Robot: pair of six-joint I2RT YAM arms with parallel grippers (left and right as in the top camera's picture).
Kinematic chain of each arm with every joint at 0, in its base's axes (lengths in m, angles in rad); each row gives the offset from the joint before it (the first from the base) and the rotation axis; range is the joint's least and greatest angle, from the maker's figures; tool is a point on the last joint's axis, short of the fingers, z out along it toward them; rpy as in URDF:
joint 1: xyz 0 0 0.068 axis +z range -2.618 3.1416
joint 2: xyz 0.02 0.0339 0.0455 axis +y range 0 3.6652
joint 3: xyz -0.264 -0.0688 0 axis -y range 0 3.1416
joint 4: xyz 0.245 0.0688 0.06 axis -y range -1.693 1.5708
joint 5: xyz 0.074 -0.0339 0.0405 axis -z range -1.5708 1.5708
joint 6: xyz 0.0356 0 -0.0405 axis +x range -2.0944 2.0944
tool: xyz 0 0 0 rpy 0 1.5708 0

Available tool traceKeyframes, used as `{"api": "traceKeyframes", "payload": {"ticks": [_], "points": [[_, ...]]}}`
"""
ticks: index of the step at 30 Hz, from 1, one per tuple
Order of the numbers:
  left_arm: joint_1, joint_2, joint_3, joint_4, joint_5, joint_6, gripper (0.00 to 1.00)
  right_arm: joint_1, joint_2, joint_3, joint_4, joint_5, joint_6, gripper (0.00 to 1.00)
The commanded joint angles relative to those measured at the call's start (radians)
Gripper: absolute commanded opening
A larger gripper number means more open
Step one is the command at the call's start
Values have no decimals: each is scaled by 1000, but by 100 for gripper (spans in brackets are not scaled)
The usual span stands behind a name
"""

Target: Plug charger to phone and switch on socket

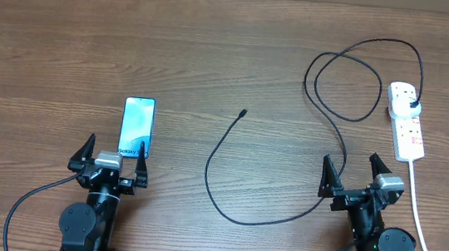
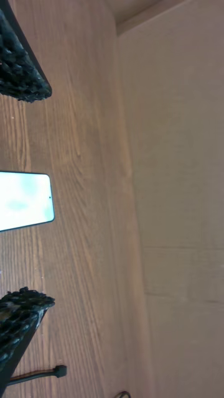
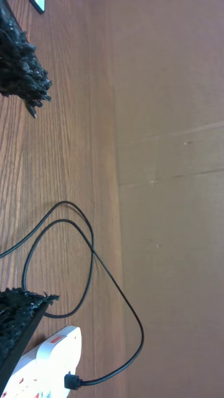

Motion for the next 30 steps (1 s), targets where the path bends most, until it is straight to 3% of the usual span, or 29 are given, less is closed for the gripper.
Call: {"api": "traceKeyframes", "payload": {"ticks": [1, 19, 30], "points": [[-6, -10, -5, 19, 14, 23, 100, 4, -12, -11, 4, 2, -1, 100], [-6, 13, 76, 2, 32, -13, 100, 4, -12, -11, 4, 2, -1, 100], [-6, 312, 273, 0, 109, -18, 100, 4, -12, -11, 3, 2, -1, 100]]}}
